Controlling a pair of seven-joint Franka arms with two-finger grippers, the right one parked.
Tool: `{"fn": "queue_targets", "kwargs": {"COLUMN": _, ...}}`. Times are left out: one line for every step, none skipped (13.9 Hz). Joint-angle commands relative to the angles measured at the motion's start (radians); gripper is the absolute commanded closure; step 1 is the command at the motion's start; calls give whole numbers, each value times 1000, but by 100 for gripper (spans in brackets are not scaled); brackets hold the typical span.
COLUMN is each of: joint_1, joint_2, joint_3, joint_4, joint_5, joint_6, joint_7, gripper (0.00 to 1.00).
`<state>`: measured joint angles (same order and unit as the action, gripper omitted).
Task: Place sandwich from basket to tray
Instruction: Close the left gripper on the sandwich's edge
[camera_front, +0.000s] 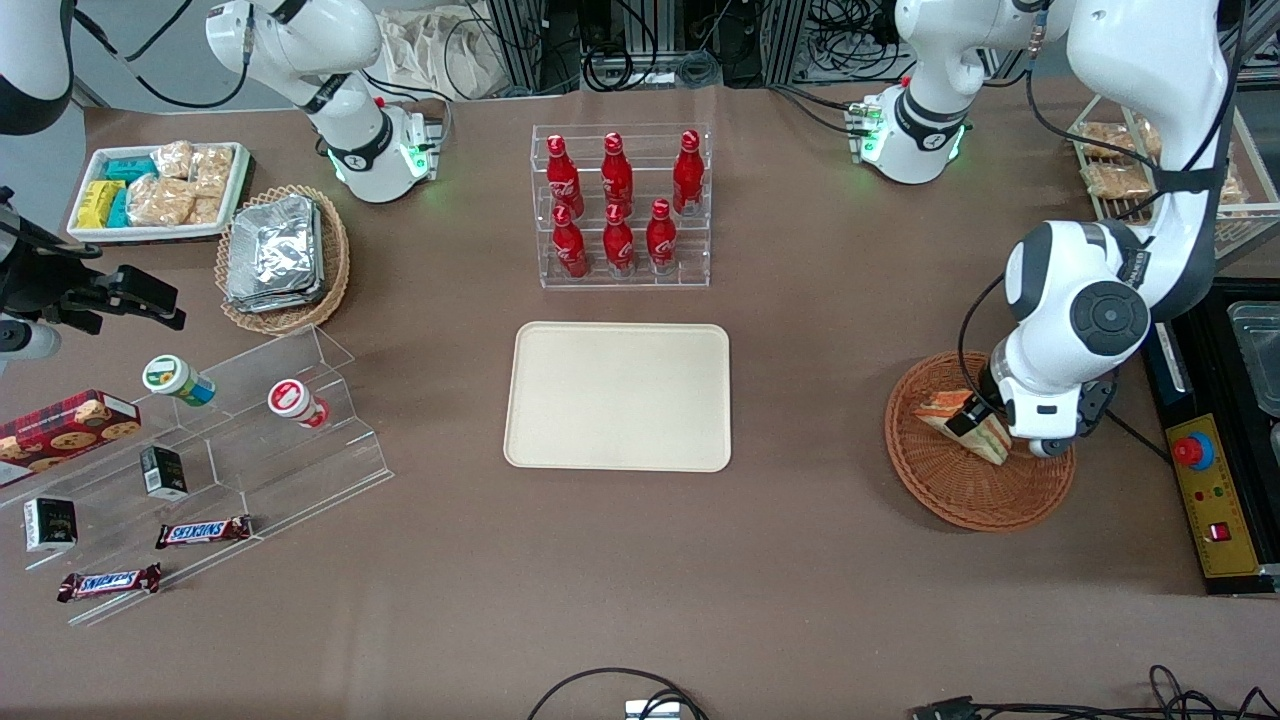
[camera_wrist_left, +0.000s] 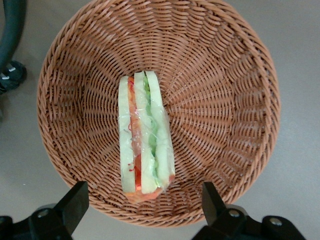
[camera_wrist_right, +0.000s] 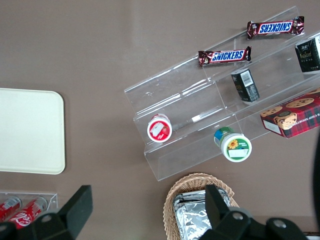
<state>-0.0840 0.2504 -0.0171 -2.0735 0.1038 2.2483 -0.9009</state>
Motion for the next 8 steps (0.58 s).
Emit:
{"fn": "queue_targets", "kwargs": {"joint_1": 3, "joint_2": 20, "joint_3": -1, "joint_4": -22, "joint_5": 17, "joint_6": 62, "joint_7": -41, "gripper": 0}}
{"fn": "queue_targets", "kwargs": {"joint_1": 3, "joint_2": 21, "joint_3": 0, "joint_4": -28, "joint_5": 17, "joint_6": 69, "joint_7": -43, "gripper": 0}}
{"fn": "queue_targets", "kwargs": {"joint_1": 4, "joint_2": 23, "joint_3": 0, "joint_4": -34, "joint_5": 16, "joint_6": 79, "joint_7": -43, "gripper": 0}}
{"fn": "queue_targets", "kwargs": {"joint_1": 7, "joint_2": 27, "joint_3": 8, "joint_4": -37, "joint_5": 17, "joint_6": 85, "joint_7": -43, "gripper": 0}}
{"fn": "queue_targets", "kwargs": {"joint_1": 7, "joint_2": 32, "joint_3": 9, "joint_4": -37, "joint_5": 17, "joint_6": 88, "joint_7": -43, "gripper": 0}}
{"fn": "queue_targets", "kwargs": {"joint_1": 7, "joint_2": 41, "joint_3": 11, "joint_4": -37, "joint_5": 17, "joint_6": 102, "joint_7": -43, "gripper": 0}}
{"fn": "queue_targets", "kwargs": {"joint_1": 7, "joint_2": 50, "joint_3": 12, "joint_4": -37, "joint_5": 17, "joint_6": 114, "joint_7": -43, "gripper": 0}}
{"fn": "queue_targets", "kwargs": {"joint_1": 7, "joint_2": 61, "joint_3": 14, "joint_4": -37, "joint_5": 17, "joint_6": 125, "joint_7": -43, "gripper": 0}}
